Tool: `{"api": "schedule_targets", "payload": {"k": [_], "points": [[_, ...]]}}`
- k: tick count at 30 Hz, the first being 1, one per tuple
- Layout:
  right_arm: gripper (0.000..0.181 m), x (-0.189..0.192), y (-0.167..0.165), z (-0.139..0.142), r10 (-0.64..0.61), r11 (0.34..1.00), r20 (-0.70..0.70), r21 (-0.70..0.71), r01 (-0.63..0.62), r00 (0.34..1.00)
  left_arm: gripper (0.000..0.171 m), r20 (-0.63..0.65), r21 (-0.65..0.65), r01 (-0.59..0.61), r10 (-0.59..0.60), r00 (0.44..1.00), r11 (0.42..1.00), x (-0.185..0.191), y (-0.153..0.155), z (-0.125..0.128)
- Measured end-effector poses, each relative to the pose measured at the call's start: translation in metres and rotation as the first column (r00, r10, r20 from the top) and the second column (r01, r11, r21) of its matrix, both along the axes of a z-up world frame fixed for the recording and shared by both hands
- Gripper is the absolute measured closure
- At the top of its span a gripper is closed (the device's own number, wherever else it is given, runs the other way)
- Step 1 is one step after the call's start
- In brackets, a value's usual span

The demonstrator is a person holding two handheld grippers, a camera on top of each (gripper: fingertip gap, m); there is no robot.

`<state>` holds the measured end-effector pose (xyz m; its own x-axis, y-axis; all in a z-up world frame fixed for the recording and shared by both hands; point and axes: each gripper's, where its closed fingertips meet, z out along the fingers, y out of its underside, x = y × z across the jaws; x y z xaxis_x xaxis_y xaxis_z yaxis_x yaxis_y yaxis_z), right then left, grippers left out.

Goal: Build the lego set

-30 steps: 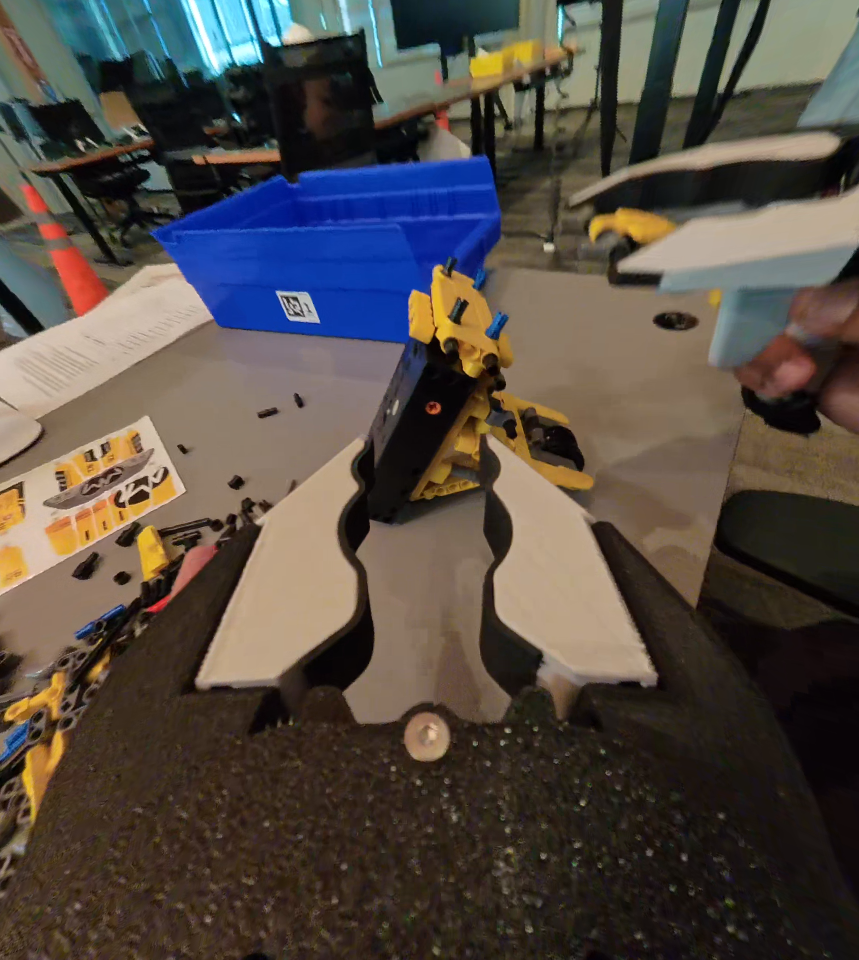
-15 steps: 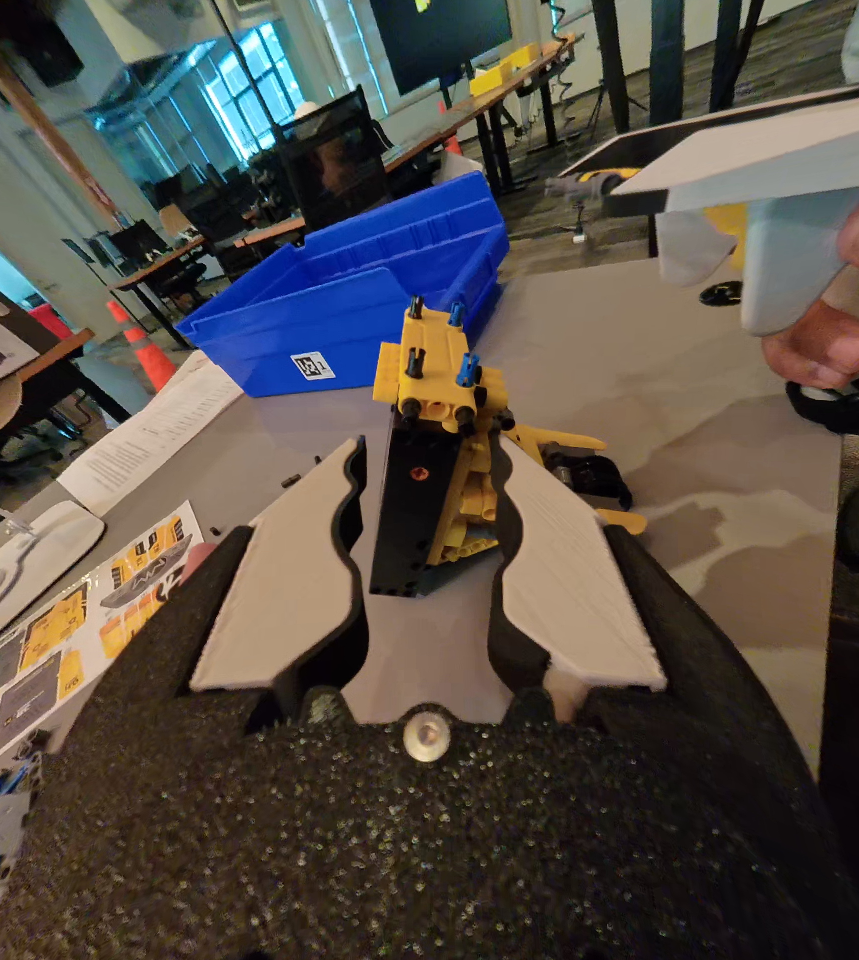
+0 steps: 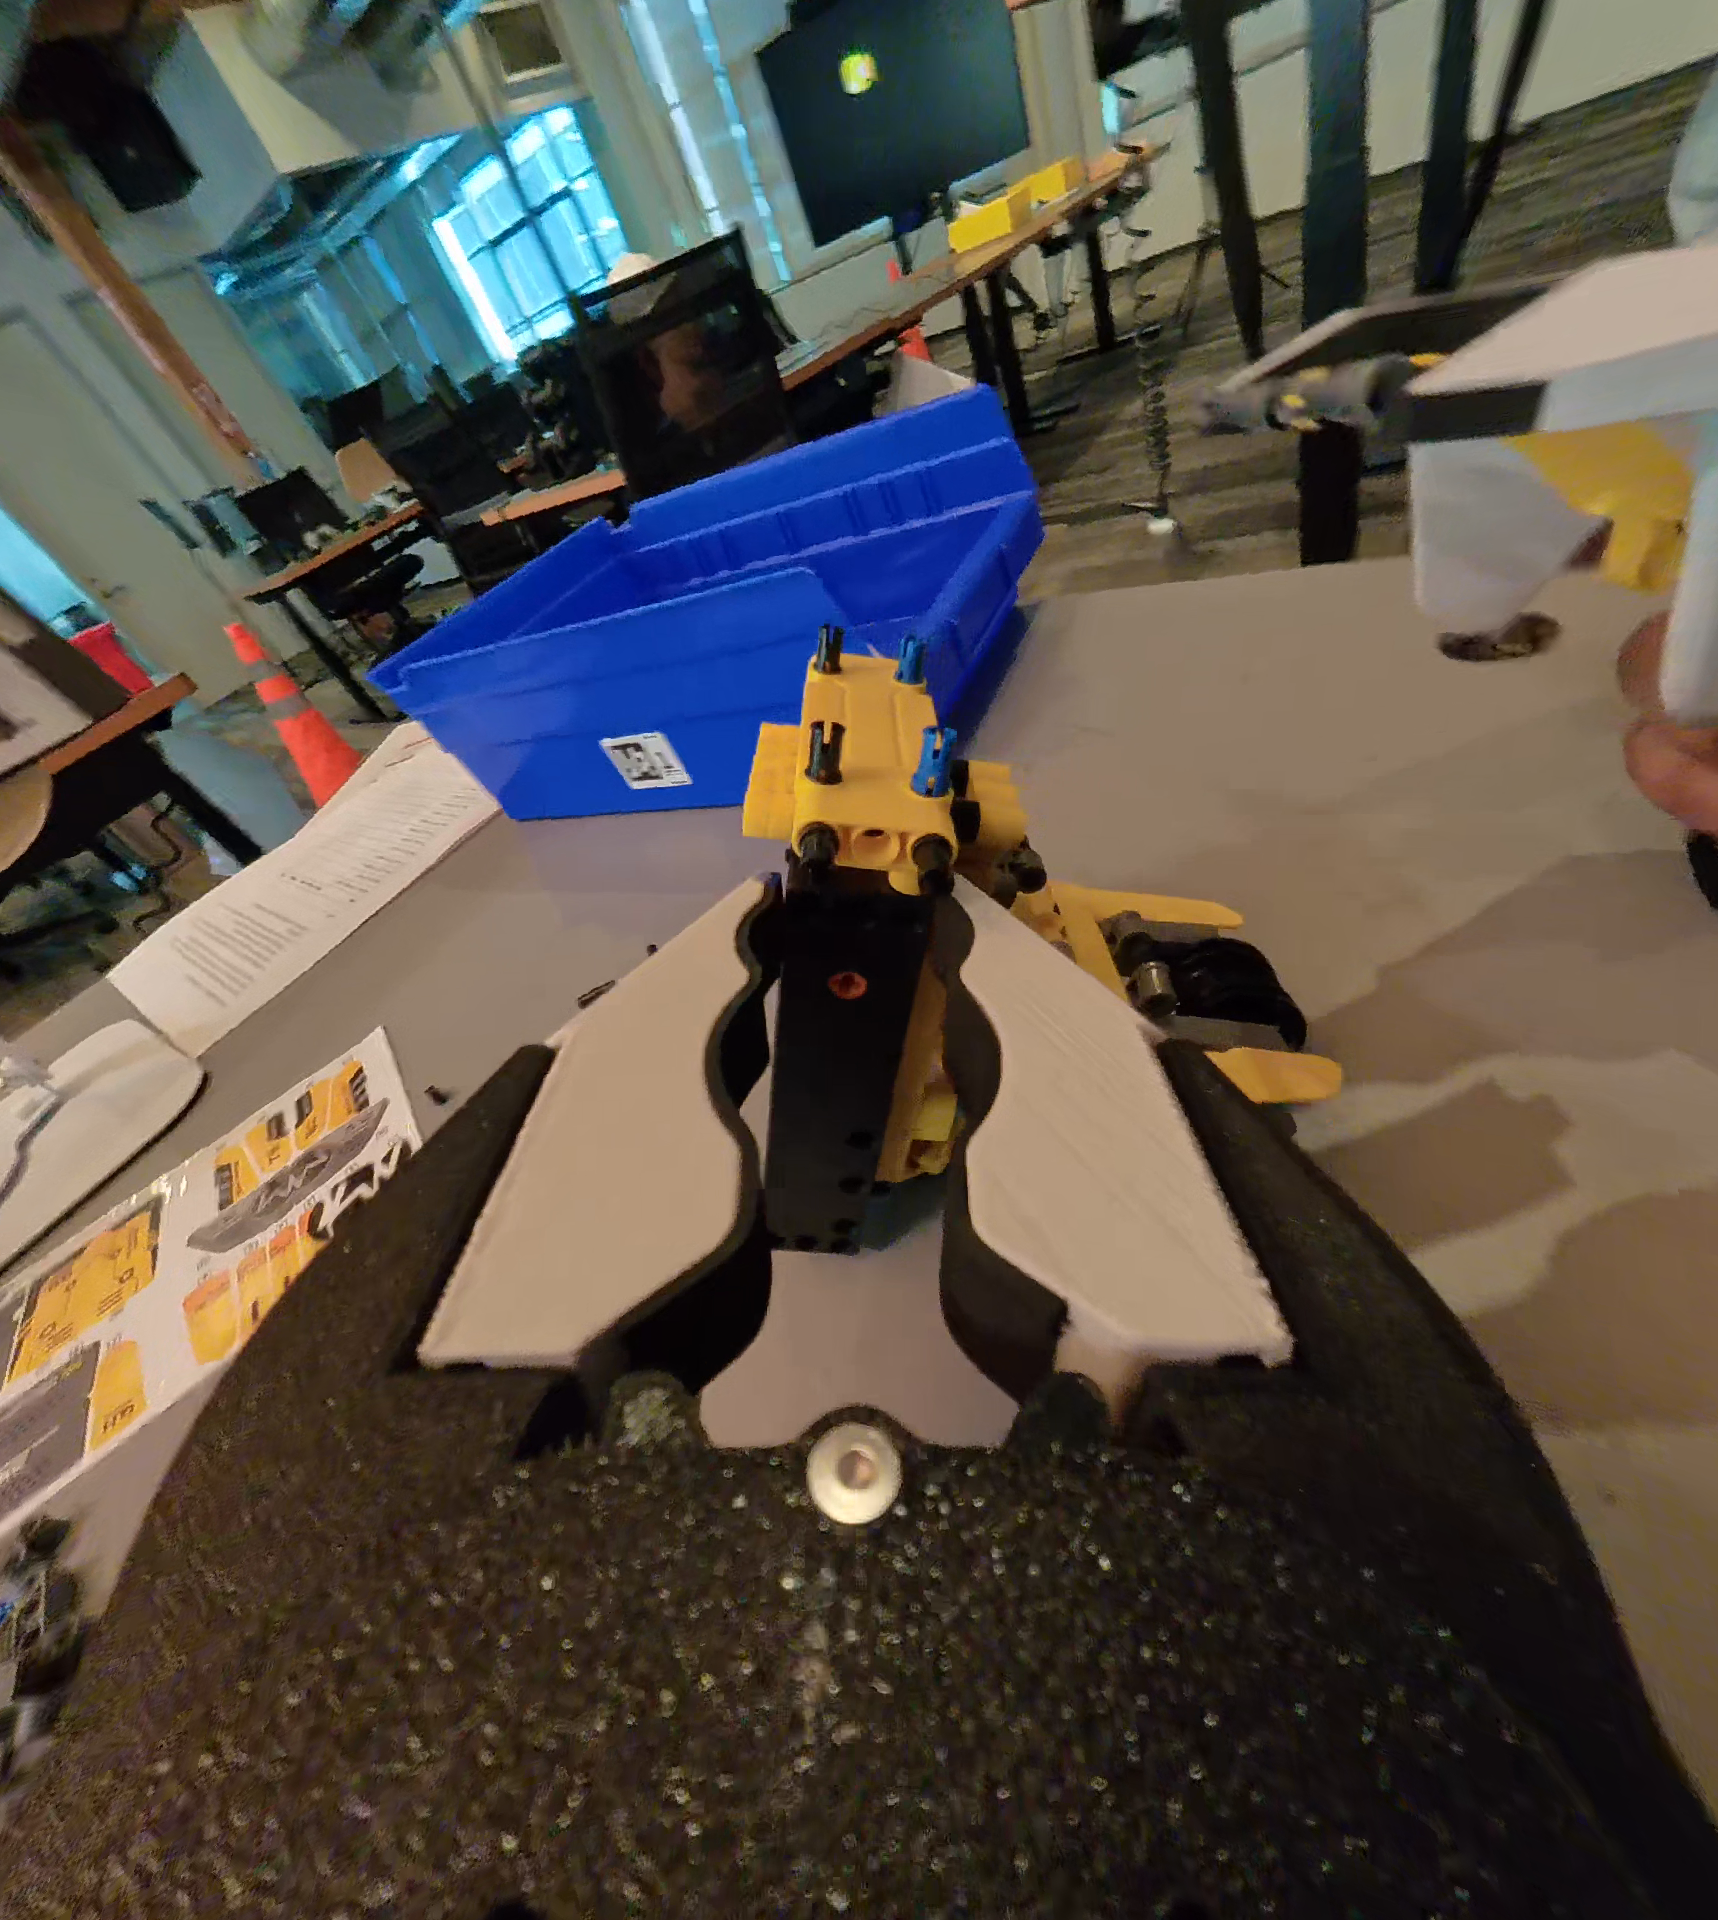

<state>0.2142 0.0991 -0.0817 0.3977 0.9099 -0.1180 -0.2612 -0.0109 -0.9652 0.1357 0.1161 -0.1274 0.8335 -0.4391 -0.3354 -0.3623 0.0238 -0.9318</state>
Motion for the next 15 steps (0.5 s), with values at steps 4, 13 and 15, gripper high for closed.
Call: {"api": "schedule_targets", "payload": {"k": [4, 13, 15], "points": [[0.126, -0.015, -0.005, -0.004, 0.038, 0.998, 0.005, -0.059, -0.038, 0.999, 0.146, 0.149, -0.034, -0.015, 0.02, 0.989, 0.999, 0.003, -0.002, 0.008], [0.126, -0.022, -0.006, -0.01, 0.022, 0.996, 0.077, -0.087, -0.016, 0.997, 0.146, 0.128, -0.024, 0.01, -0.007, 0.992, 1.0, 0.031, -0.012, 0.007], [0.126, -0.022, -0.004, -0.012, 0.012, 0.997, 0.101, -0.08, -0.003, 0.995, 0.146, 0.141, -0.031, 0.028, -0.024, 0.99, 0.999, 0.037, -0.014, 0.007]]}}
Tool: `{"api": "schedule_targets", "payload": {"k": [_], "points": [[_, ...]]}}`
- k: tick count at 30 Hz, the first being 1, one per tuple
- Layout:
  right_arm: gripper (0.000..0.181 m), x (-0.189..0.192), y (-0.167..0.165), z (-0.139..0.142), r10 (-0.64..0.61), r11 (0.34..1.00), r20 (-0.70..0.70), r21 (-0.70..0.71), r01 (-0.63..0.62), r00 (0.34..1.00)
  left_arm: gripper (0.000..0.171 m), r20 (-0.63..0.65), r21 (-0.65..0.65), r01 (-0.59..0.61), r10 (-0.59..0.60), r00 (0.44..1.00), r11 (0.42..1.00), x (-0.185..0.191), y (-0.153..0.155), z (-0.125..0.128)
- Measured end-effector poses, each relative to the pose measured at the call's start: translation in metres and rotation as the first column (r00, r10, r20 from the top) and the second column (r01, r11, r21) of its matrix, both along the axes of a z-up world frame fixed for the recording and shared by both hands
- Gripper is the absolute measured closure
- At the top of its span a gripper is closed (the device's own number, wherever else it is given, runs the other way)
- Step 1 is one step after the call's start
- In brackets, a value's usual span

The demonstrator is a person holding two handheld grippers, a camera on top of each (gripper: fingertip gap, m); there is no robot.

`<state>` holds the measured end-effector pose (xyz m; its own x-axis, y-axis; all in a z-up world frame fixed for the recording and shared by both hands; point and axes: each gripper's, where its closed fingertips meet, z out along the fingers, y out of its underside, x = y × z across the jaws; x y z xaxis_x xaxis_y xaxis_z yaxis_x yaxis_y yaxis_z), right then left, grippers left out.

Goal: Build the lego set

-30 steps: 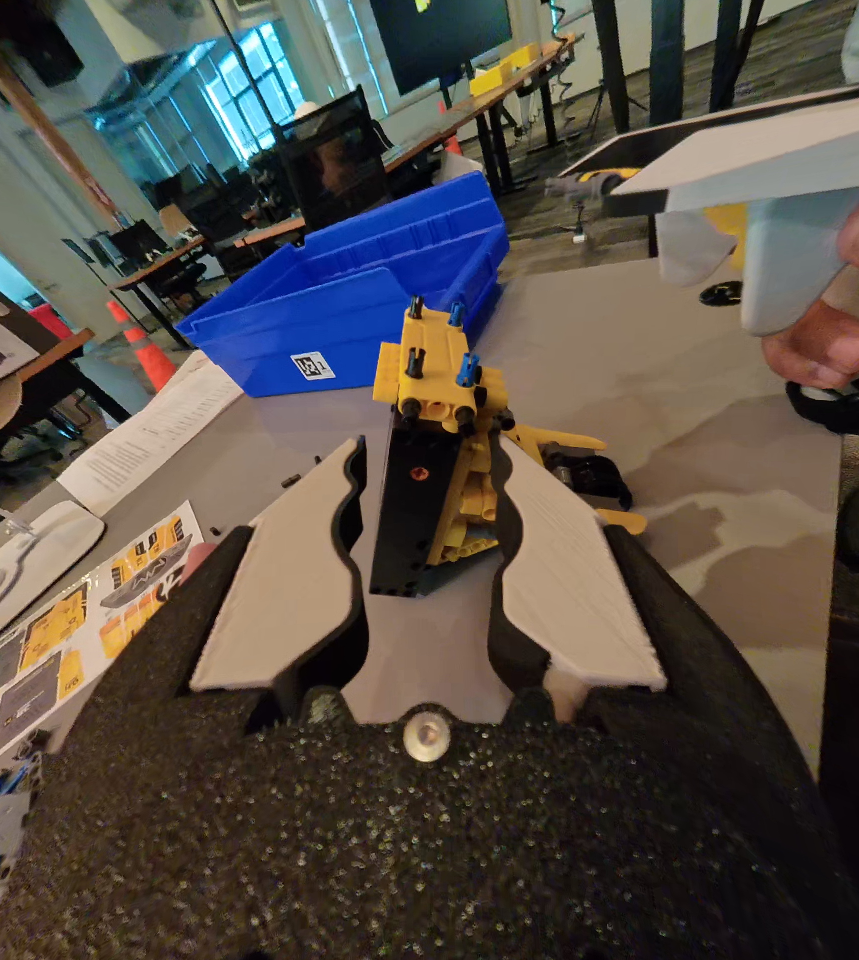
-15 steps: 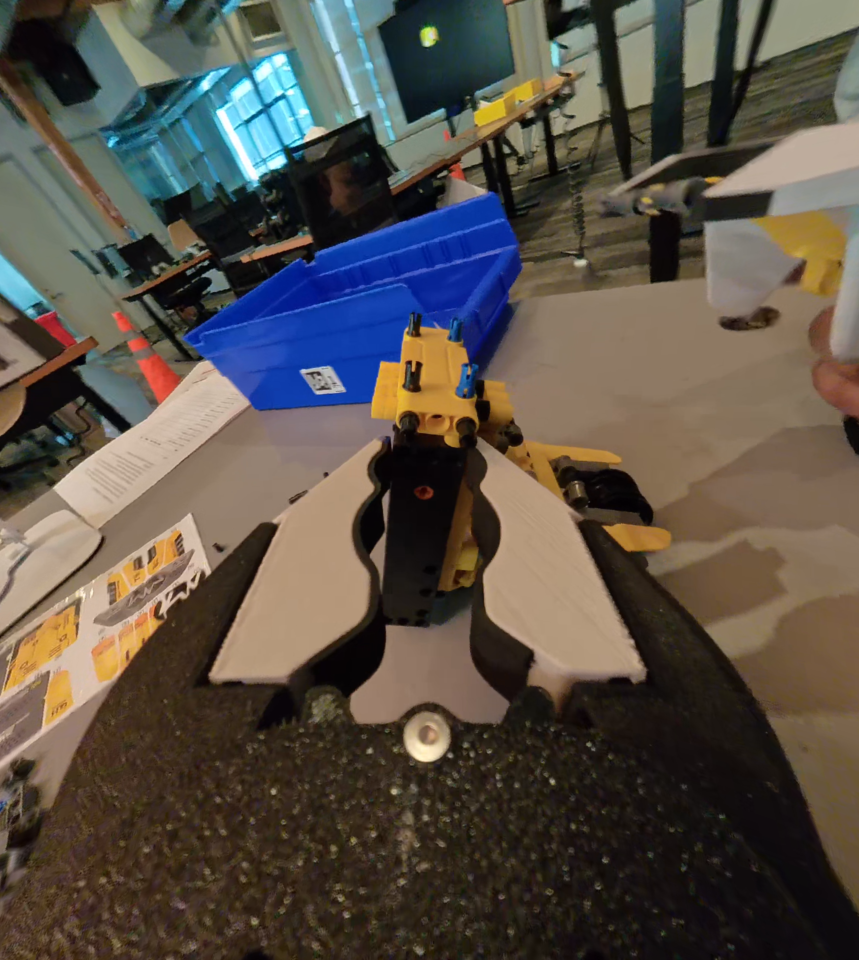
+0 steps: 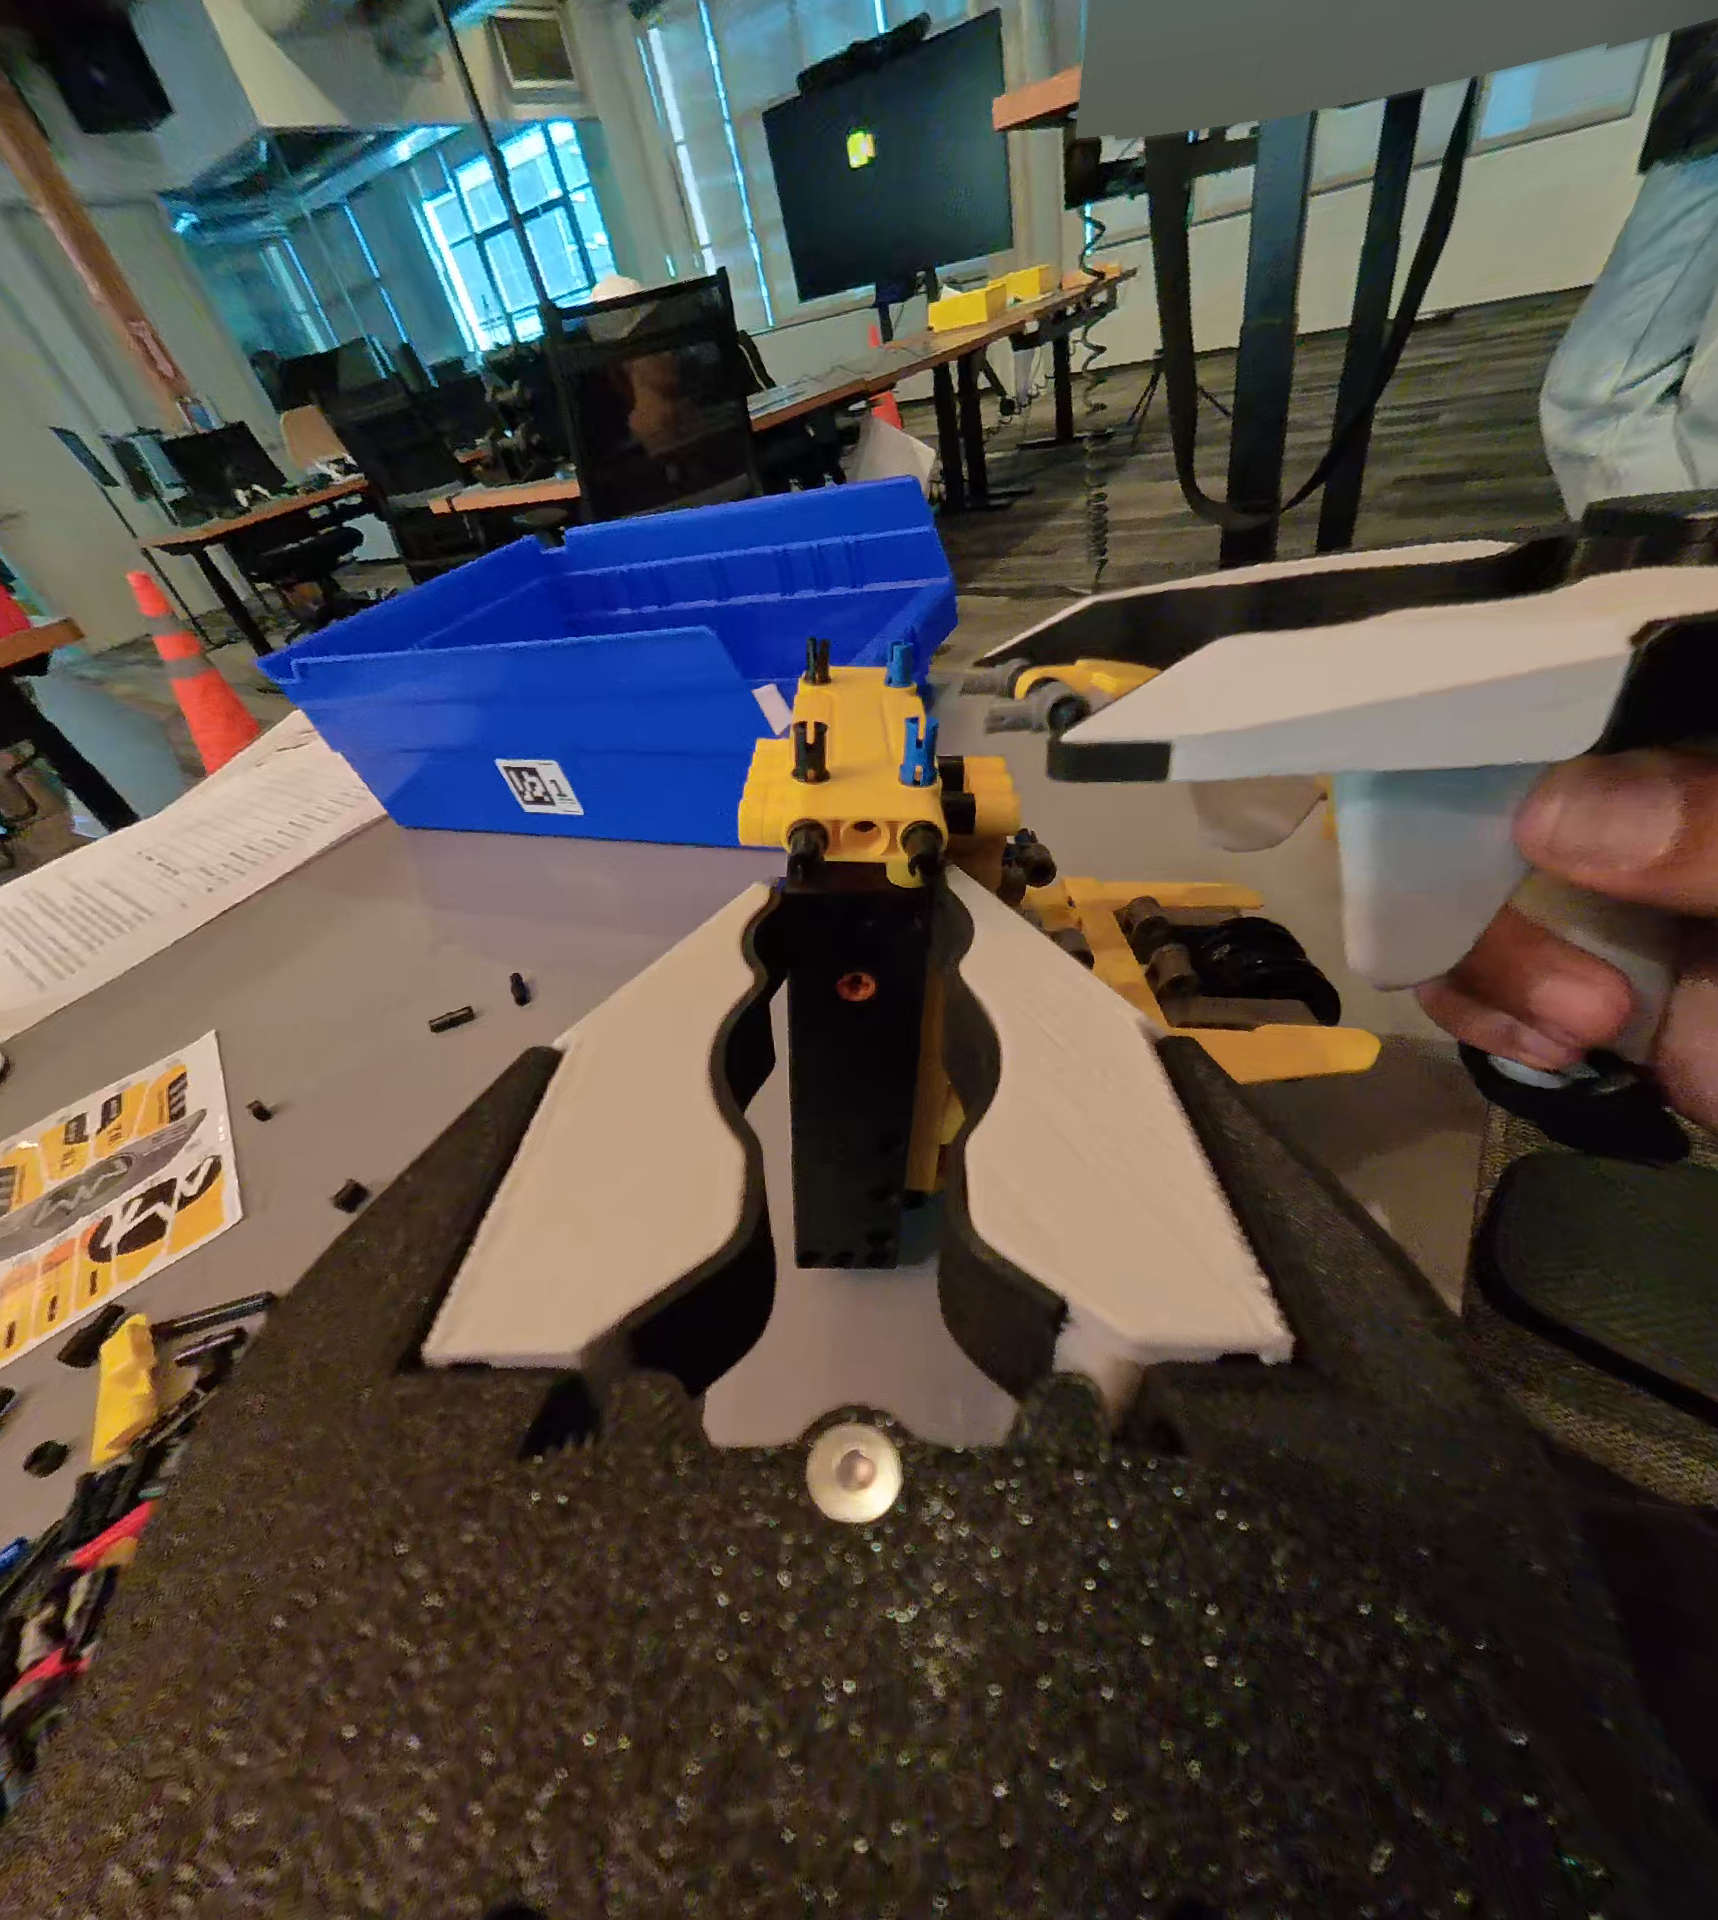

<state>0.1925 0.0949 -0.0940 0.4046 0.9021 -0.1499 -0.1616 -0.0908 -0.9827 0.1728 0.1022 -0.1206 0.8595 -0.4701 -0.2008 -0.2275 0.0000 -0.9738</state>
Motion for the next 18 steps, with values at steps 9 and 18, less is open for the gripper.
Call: {"api": "schedule_targets", "payload": {"k": [9, 18], "points": [[0.126, 0.005, 0.004, -0.004, -0.042, 0.999, 0.057, 0.018, 0.041, 0.997, 0.146, 0.011, 0.004, 0.004, -0.004, 1.0, 1.0, 0.013, 0.0, 0.001], [0.126, 0.004, 0.004, -0.006, -0.043, 0.999, 0.079, 0.036, 0.04, 0.996, 0.146, 0.042, -0.005, 0.0, 0.0, 0.999, 1.0, 0.018, 0.001, 0.002]]}}
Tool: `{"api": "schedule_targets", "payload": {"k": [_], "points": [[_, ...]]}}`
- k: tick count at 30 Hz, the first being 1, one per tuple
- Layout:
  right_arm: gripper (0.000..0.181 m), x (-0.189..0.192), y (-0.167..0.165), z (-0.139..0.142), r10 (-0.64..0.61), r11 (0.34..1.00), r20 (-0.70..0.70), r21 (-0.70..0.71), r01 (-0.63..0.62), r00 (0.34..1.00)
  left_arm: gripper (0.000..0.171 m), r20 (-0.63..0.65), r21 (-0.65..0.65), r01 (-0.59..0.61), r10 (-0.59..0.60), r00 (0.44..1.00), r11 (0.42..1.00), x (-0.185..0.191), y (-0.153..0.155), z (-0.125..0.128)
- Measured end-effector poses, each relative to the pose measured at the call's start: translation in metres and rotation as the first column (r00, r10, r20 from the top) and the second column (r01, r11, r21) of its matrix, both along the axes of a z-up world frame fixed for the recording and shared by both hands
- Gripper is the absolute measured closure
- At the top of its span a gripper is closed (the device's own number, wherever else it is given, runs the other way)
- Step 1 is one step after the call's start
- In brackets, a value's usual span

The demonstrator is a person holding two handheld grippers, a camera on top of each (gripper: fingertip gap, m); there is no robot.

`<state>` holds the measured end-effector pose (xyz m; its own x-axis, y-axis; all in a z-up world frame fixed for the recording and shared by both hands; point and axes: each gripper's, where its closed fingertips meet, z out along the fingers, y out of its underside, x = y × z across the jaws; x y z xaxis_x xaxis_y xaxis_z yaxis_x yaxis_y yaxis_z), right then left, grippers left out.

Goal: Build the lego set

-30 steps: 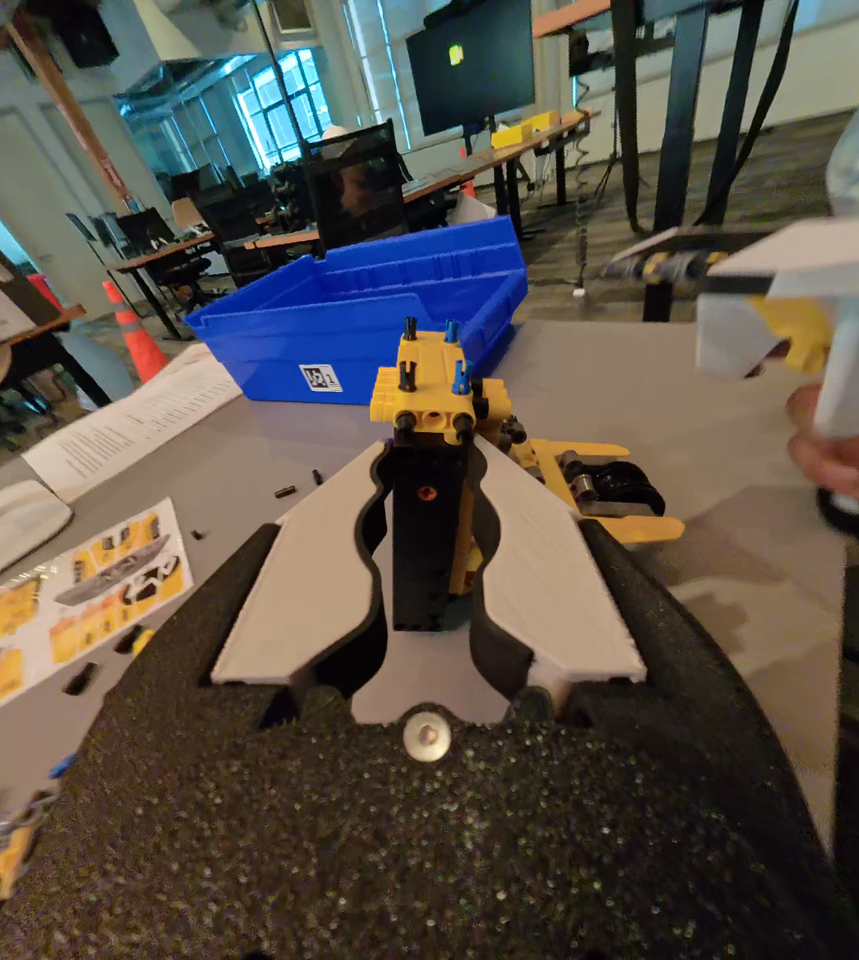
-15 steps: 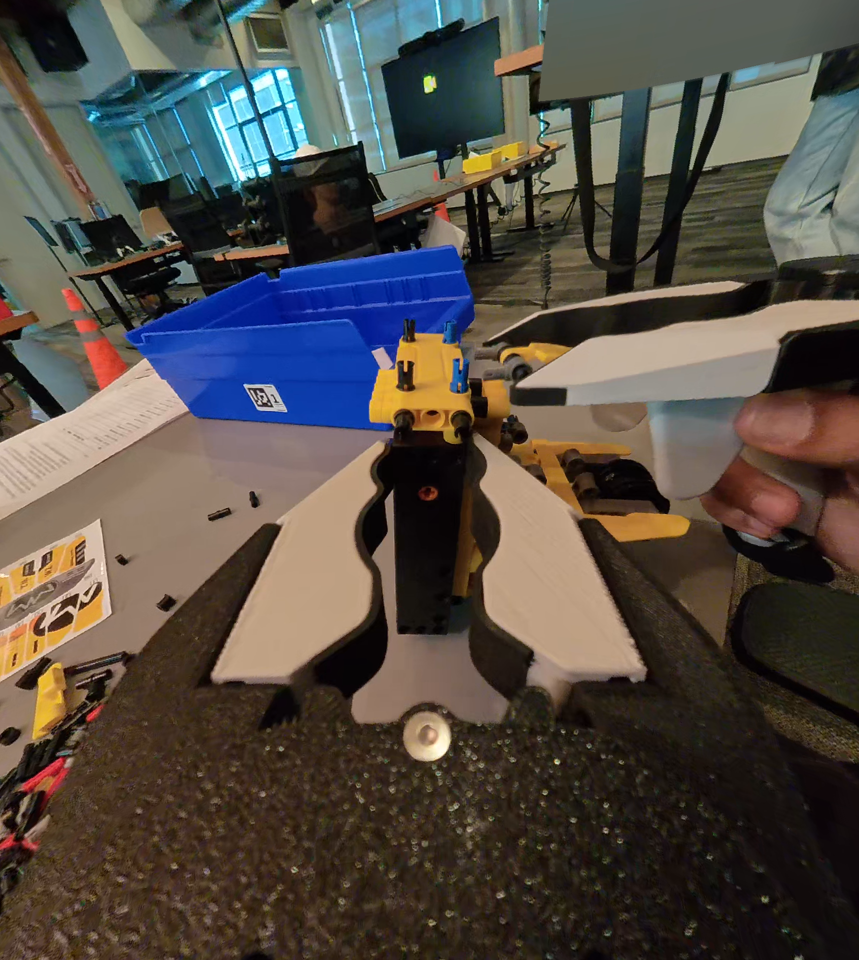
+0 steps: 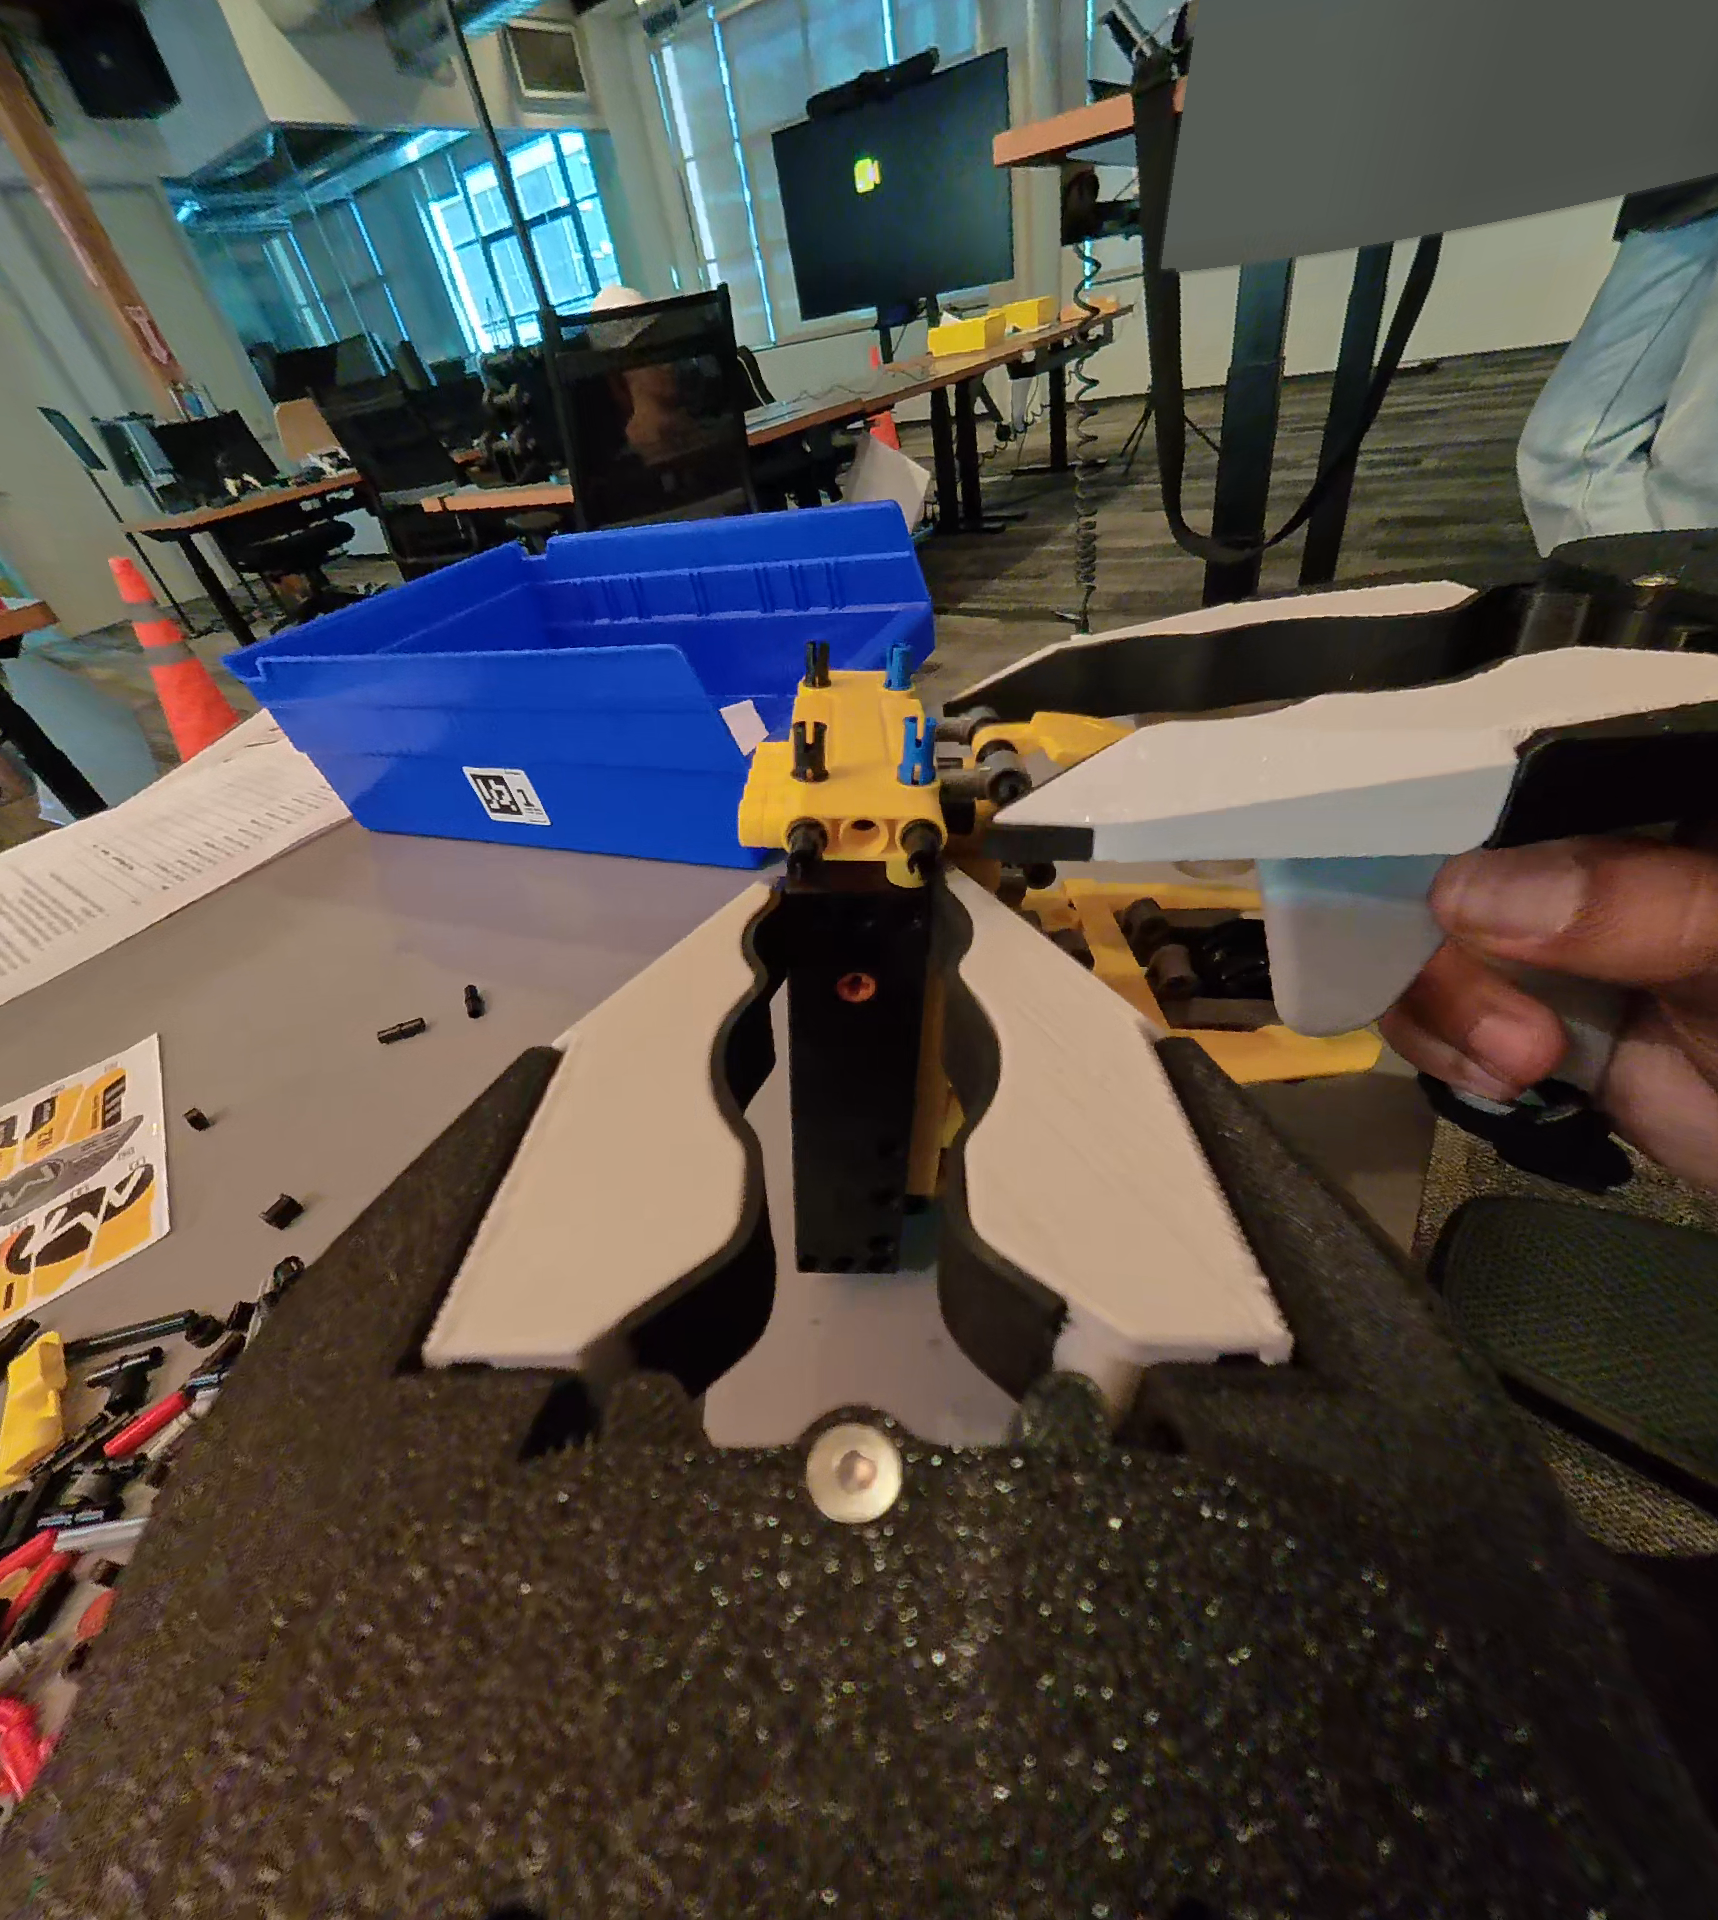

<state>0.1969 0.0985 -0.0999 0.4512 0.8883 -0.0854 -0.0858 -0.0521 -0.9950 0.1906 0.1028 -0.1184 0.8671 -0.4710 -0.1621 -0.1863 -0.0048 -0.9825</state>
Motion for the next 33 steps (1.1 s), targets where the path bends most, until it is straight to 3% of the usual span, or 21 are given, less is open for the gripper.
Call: {"api": "schedule_targets", "payload": {"k": [17, 33], "points": [[0.126, 0.003, -0.002, 0.001, 0.026, 0.999, -0.001, 0.033, -0.026, 1.0, 0.146, 0.026, -0.017, 0.058, -0.058, 0.998, 0.998, 0.009, -0.002, 0.0], [0.127, 0.003, -0.005, -0.006, 0.094, 0.996, 0.014, 0.007, -0.094, 0.995, 0.145, -0.15, 0.057, 0.058, -0.048, 0.988, 0.997, 0.009, -0.004, -0.005]]}}
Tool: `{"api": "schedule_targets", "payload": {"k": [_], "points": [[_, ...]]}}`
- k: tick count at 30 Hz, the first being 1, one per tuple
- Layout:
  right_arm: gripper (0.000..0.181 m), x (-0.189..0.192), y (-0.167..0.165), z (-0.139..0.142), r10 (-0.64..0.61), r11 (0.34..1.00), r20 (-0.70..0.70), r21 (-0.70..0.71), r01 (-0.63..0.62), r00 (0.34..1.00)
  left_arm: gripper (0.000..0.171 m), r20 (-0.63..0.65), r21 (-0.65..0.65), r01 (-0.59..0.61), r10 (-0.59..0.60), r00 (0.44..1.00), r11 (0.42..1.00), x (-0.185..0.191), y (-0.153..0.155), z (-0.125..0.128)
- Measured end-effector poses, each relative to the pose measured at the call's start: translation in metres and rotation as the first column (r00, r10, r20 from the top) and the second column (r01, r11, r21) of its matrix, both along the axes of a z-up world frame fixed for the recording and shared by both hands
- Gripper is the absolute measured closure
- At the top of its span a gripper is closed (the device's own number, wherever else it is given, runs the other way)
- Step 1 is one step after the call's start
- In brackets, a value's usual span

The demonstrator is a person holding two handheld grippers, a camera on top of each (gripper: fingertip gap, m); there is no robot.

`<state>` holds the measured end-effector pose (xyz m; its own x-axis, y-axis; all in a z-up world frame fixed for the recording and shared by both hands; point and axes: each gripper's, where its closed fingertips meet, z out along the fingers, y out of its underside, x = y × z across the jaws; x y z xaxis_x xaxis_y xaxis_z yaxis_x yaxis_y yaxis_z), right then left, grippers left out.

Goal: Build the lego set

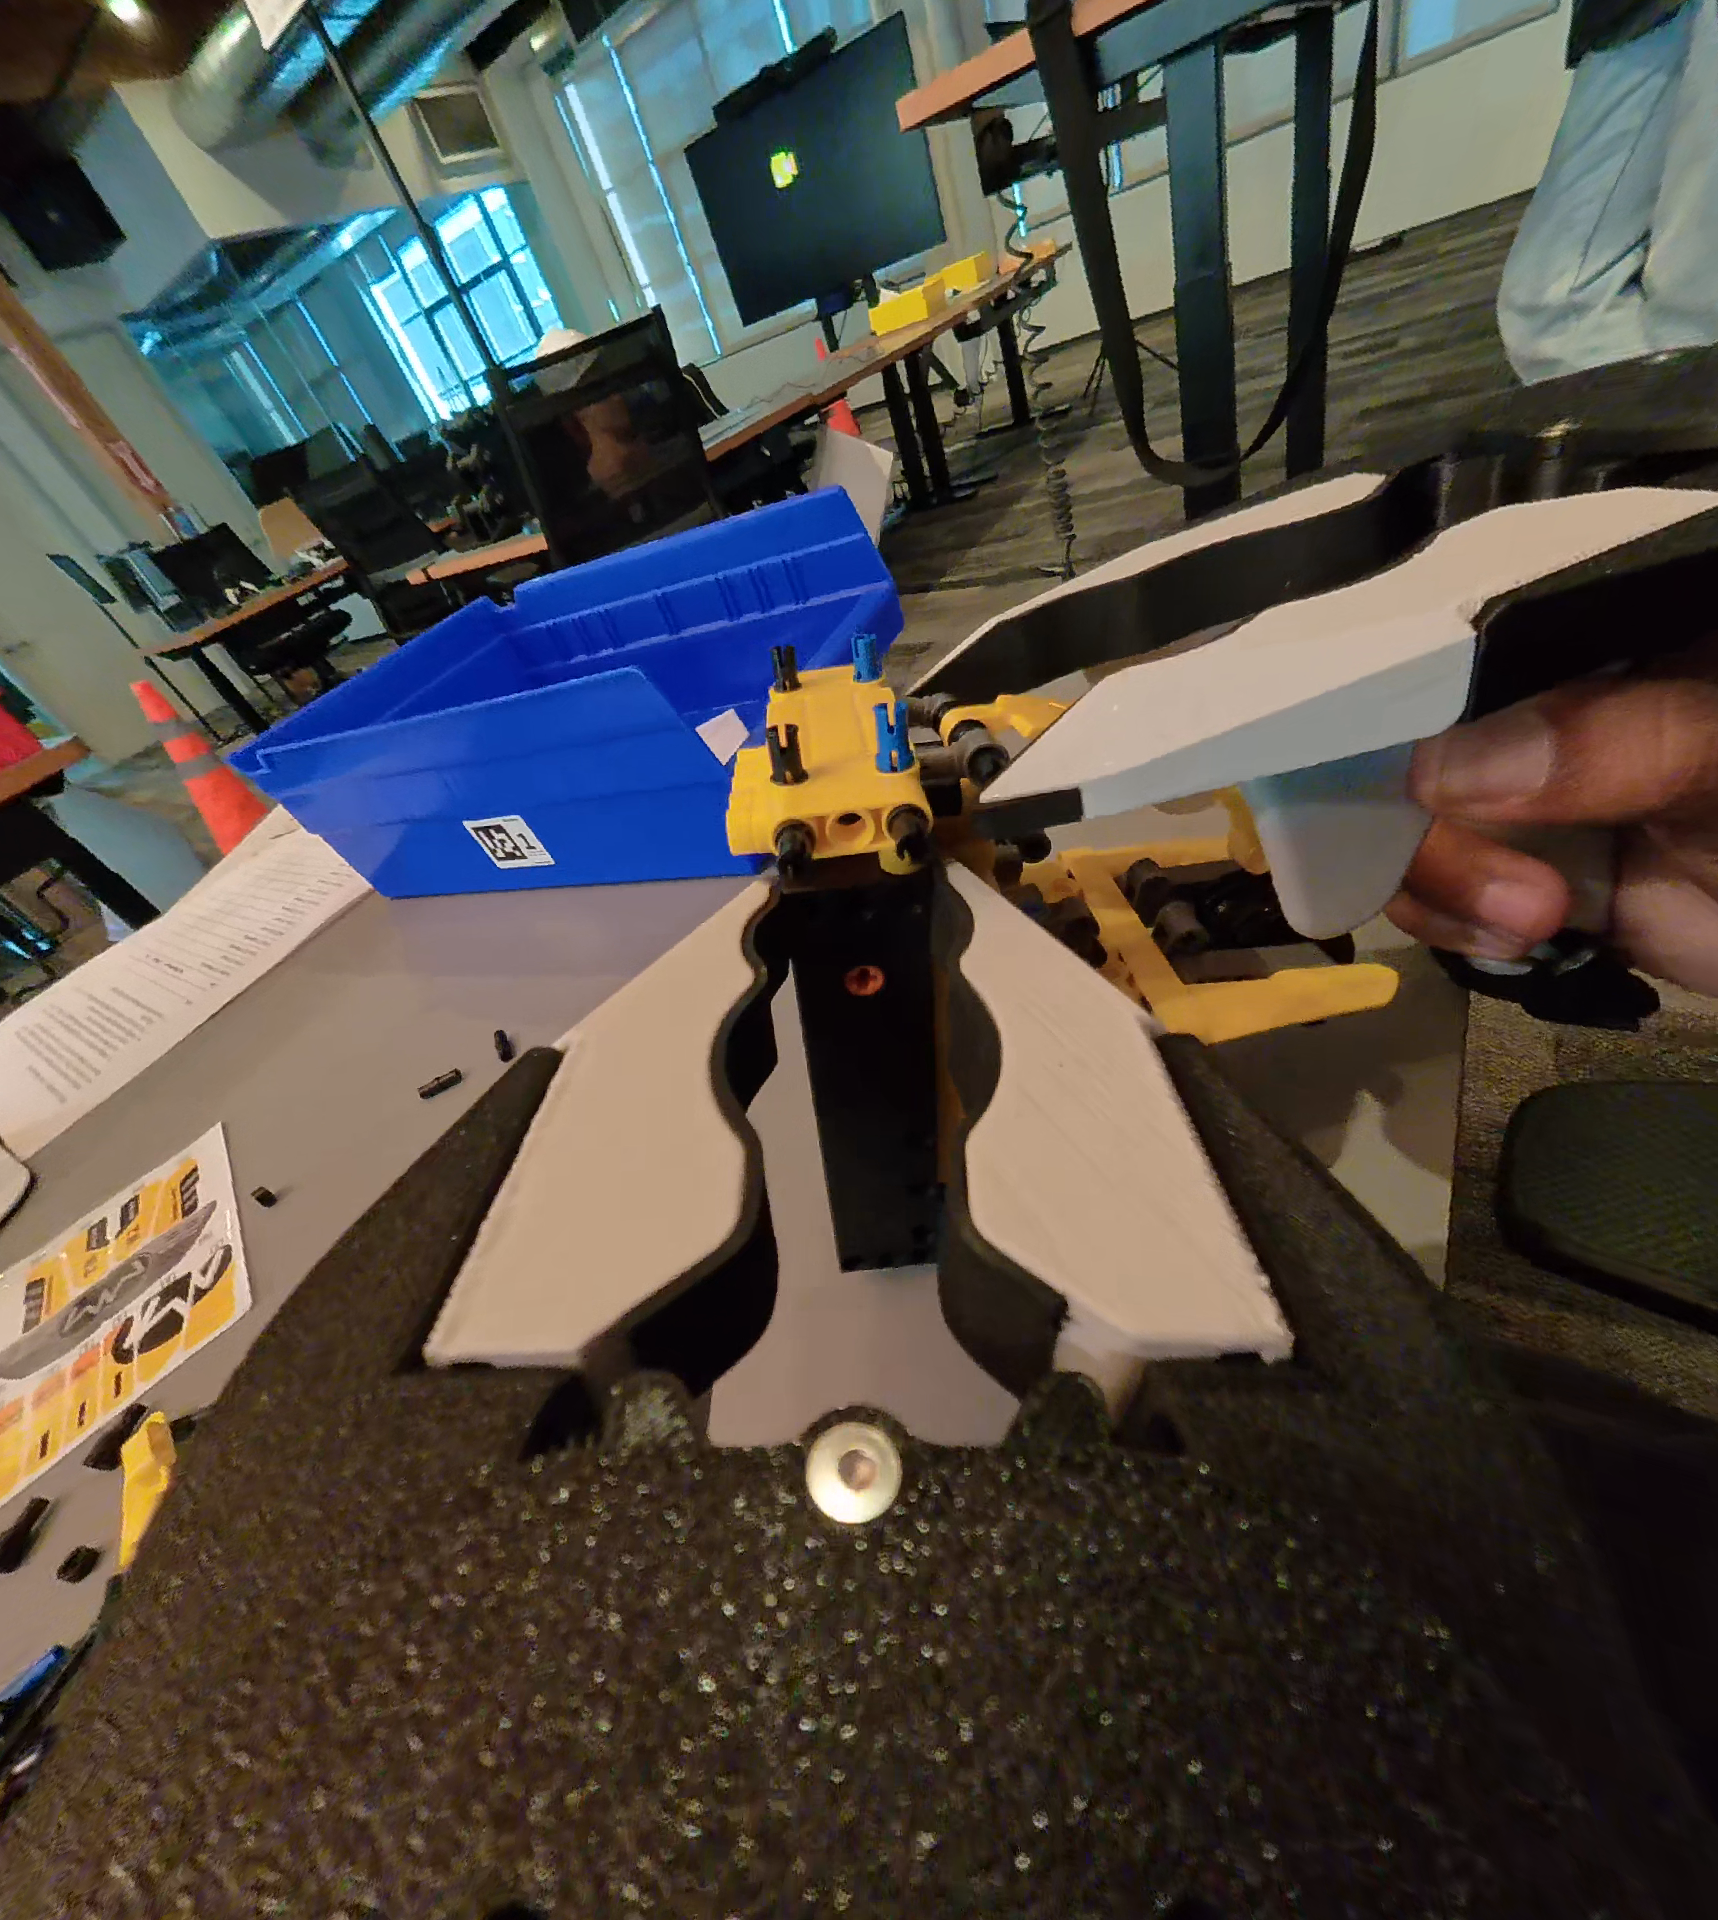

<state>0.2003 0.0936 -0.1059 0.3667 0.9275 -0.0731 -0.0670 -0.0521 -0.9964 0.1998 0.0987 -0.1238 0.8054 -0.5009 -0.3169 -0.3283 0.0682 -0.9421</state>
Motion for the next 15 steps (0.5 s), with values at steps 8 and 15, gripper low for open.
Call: {"api": "schedule_targets", "payload": {"k": [8, 15], "points": [[0.127, 0.0013, -0.0021, -0.0006, 0.025, 0.999, 0.024, 0.04, -0.026, 0.999, 0.145, -0.111, 0.015, 0.034, -0.032, 0.993, 0.999, -0.0005, -0.0032, -0.0014], [0.128, 0.0035, -0.0031, -0.0078, 0.045, 0.998, 0.158, 0.024, -0.05, 0.986, 0.145, -0.269, 0.059, 0.039, -0.022, 0.963, 0.997, -0.0031, -0.0035, -0.0038]]}}
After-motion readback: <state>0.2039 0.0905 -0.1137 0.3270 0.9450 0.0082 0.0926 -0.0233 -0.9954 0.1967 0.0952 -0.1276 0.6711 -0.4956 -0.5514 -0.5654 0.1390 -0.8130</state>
